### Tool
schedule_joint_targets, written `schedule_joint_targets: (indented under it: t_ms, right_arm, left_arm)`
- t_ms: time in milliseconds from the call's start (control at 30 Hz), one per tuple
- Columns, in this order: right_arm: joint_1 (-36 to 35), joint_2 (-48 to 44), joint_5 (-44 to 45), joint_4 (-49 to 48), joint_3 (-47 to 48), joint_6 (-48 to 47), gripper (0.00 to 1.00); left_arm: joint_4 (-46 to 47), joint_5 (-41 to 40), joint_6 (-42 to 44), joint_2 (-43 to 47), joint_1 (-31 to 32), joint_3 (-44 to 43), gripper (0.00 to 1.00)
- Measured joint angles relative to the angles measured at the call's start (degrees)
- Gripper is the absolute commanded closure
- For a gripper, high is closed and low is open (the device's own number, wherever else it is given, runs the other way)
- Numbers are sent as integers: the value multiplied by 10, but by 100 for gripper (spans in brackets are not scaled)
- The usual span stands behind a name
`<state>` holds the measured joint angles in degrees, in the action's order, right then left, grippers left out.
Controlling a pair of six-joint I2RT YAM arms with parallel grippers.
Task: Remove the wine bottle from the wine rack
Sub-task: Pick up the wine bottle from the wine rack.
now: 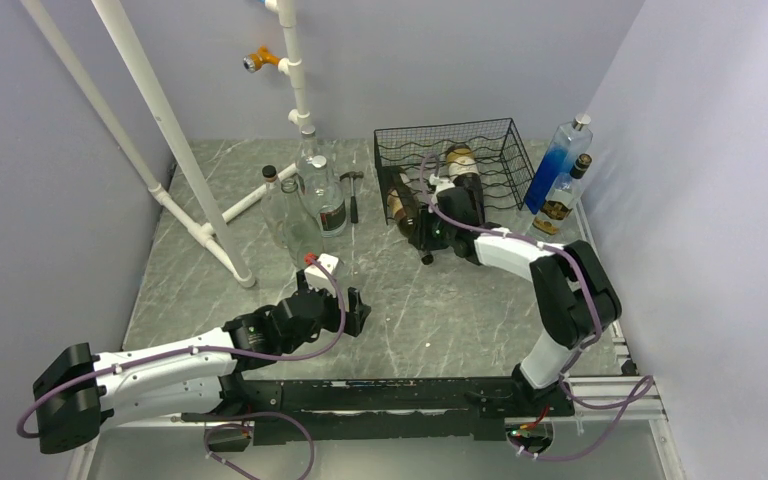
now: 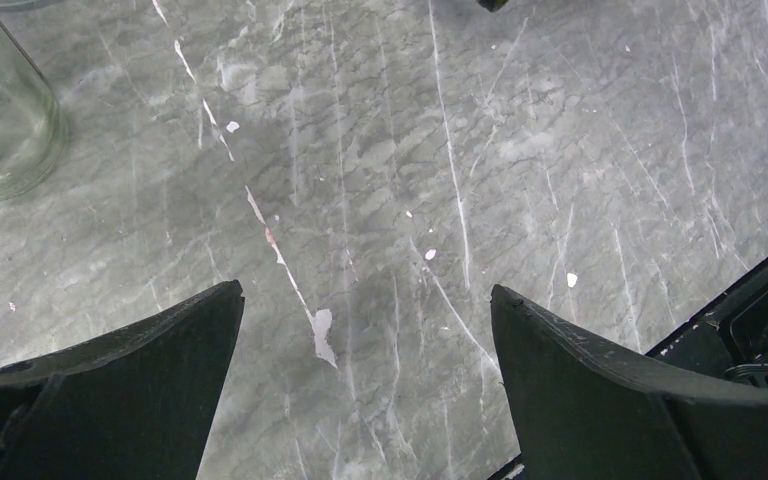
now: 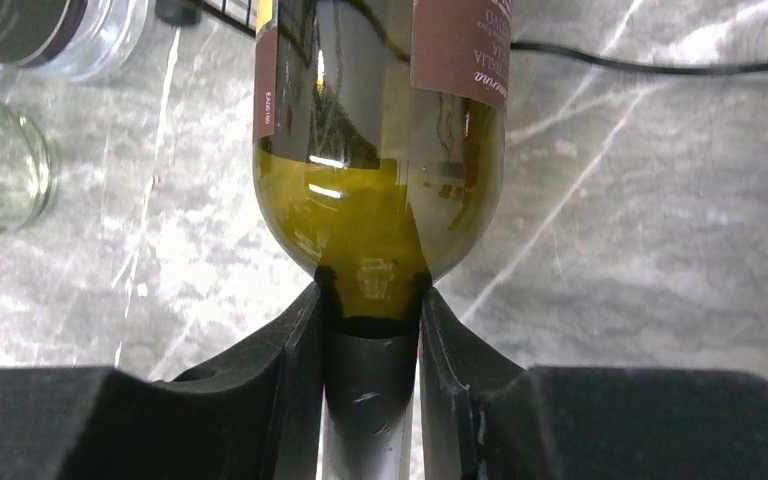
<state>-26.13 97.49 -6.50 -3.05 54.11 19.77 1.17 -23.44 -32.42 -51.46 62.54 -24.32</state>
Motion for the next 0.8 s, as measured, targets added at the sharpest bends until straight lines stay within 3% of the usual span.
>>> schedule_joint_targets:
  t_ms: [400,800]
  right_arm:
    - [16,-116,-45,62,-79,-33,100]
    - [71,-202,-120,161,-89,-94,100]
  left_arm:
    - [-2,0,1,12,0,8,1]
    - [16,18,55,19,0,15,1]
